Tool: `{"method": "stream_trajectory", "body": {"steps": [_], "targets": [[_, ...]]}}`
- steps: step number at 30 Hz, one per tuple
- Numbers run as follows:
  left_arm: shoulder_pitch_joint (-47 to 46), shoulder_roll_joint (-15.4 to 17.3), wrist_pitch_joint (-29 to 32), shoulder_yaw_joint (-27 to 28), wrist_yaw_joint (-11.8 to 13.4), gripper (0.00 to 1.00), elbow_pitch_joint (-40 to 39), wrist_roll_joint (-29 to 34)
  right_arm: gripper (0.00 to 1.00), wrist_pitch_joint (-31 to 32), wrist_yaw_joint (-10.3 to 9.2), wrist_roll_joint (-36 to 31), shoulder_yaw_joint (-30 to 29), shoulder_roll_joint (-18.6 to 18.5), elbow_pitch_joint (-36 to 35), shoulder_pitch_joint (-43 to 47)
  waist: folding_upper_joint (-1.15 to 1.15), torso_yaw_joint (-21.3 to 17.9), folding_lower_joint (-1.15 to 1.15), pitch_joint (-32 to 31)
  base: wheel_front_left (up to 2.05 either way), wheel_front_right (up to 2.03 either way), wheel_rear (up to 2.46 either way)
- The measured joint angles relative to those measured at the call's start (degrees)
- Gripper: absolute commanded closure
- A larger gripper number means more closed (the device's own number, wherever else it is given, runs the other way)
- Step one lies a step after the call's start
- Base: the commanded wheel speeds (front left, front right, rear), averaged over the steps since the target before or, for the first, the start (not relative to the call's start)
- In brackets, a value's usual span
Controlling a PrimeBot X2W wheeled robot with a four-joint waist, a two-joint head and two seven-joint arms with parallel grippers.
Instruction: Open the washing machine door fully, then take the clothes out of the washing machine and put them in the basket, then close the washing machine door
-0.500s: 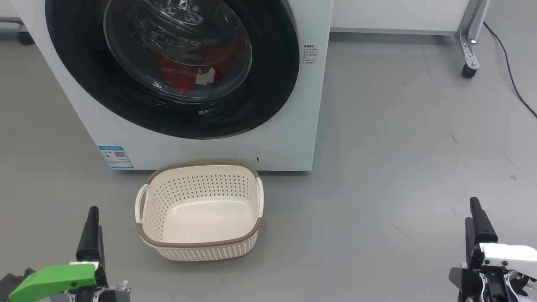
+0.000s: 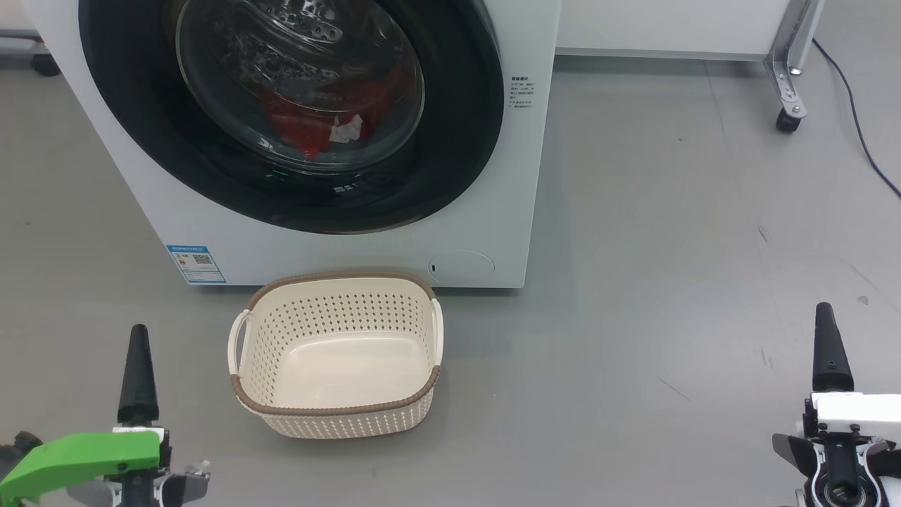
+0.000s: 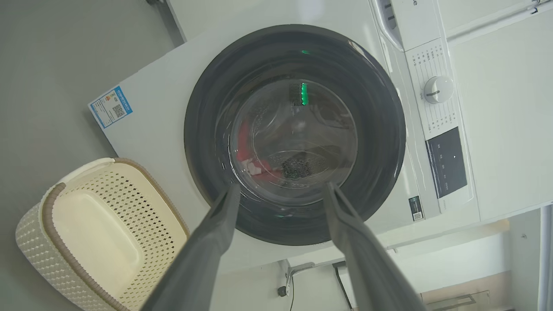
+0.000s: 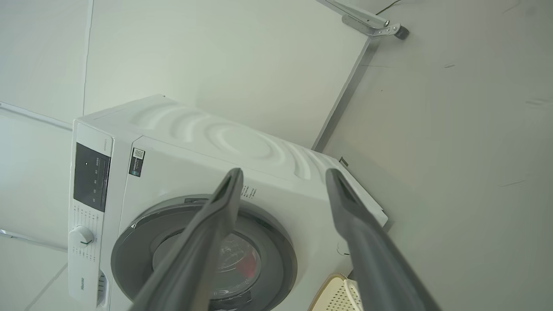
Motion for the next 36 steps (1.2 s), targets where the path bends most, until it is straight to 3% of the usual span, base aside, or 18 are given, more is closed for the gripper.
{"method": "stream_trajectory", "body": {"steps": [11,36], "targets": [[0.2,0.1,-2.1,-3.0,0.0,0.00,-2.8,10.6,0.00,-2.2,-0.62,-8.9,2.5,-0.2,-2.9,0.0,0.00,0.3,0.00,0.1,0.00,0.00,0.00],[2.9,3.0,-6.9,-8.7,0.1,0.00,-4.1,43.5,0.00,-6.9,-5.19,-33.8,8.8,-0.7,-4.7,0.3,0.00,1.1,0.00,0.2,0.00,0.00,0.00]]}}
